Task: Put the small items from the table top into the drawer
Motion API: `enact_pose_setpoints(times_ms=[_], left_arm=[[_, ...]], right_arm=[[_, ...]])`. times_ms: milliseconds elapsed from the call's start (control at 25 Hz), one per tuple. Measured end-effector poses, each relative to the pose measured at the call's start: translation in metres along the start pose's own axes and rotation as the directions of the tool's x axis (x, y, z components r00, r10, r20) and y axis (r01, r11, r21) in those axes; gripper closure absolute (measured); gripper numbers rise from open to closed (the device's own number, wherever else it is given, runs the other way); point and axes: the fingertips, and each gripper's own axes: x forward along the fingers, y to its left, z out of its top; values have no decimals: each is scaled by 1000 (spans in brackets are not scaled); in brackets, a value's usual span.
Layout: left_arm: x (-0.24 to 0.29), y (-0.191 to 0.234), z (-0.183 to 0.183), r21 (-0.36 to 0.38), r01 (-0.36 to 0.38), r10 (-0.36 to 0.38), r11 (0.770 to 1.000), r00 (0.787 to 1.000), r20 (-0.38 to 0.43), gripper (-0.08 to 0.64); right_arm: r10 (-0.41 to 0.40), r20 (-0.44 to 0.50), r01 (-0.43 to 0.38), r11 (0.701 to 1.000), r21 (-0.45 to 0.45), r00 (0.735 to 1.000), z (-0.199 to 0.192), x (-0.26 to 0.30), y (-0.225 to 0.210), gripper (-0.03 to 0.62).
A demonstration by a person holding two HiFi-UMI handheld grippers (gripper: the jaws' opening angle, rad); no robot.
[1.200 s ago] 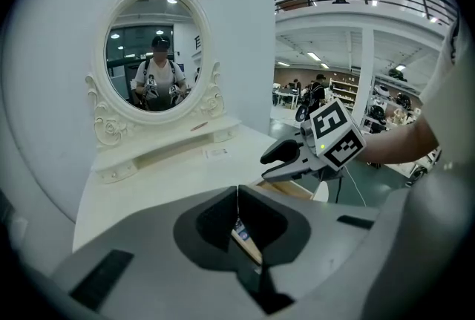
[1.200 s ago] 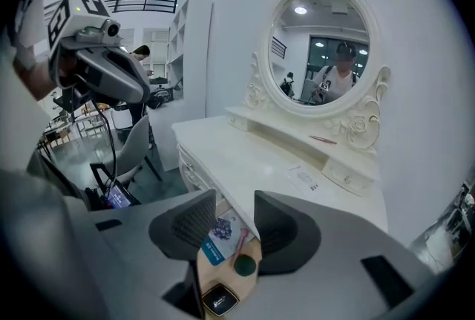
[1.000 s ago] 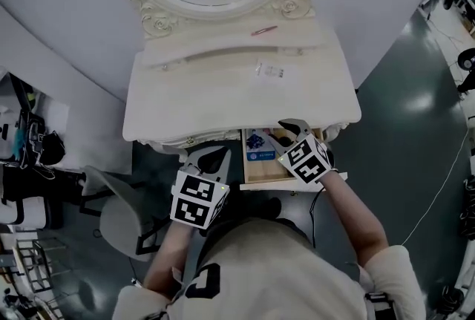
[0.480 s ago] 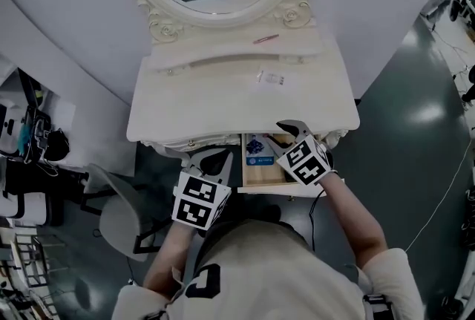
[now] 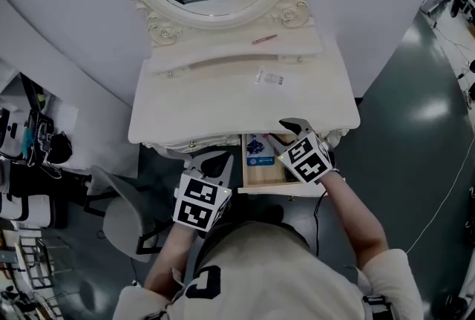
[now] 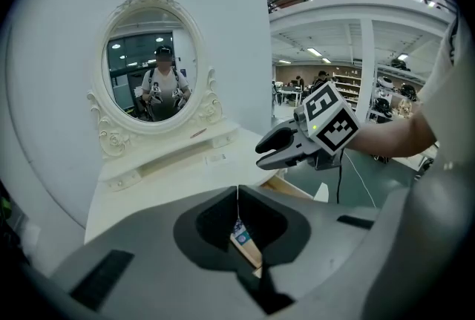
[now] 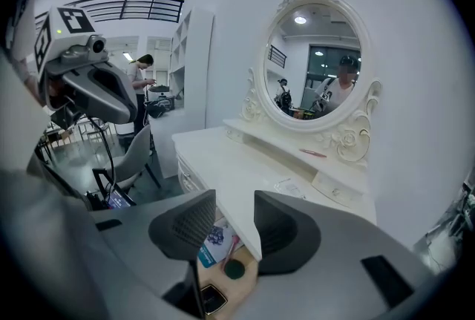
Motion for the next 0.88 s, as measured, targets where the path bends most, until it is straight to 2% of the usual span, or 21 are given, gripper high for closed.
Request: enact_pose_setpoints(times_ms=[400,880], left_arm=[[15,15,-4,-5,44,-44,999,999,-1,503],[40,76,-2,6,146,-146,989,989,2,503]], right_arm=[[-49,-30,50,998,27,998,3,13,-16,422],[-129,-96,136,988,74,987,25,51,-30,422]])
